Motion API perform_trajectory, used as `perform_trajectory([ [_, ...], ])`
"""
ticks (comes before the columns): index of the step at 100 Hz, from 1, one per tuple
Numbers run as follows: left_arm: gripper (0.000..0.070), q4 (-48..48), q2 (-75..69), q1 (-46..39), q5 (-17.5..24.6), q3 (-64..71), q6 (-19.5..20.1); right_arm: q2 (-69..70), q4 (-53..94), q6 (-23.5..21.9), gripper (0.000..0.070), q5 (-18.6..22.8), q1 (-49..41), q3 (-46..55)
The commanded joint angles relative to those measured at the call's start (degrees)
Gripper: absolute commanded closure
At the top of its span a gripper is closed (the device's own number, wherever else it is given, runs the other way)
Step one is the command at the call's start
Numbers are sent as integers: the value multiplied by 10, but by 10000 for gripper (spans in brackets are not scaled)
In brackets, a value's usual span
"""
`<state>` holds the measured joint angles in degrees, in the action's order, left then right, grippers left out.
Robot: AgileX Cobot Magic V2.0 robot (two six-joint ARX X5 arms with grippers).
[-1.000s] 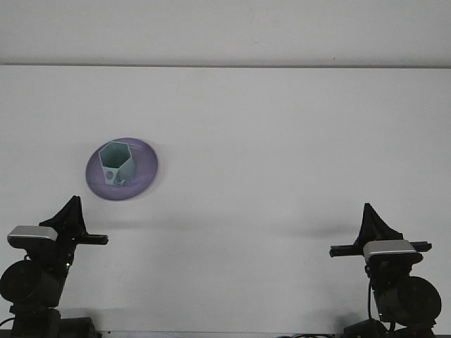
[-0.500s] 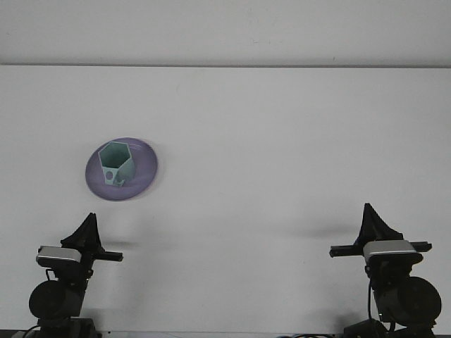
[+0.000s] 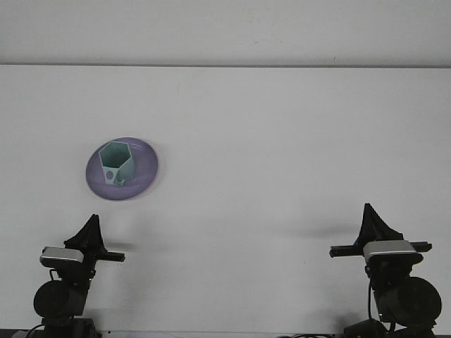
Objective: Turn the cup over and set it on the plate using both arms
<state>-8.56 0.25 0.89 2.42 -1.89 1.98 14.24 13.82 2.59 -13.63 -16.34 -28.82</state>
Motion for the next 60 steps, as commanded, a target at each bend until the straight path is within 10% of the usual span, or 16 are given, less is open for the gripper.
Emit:
perform_trajectory([
  [1, 685, -6, -1, -1, 1, 11, -5, 0, -6, 3, 700, -1, -1, -5],
  [48, 686, -5, -1, -1, 1, 11, -5, 0, -6, 3, 700, -1, -1, -5],
  [60, 685, -5, -1, -1, 1, 11, -5, -1, -12, 69, 700, -26, 1, -5],
])
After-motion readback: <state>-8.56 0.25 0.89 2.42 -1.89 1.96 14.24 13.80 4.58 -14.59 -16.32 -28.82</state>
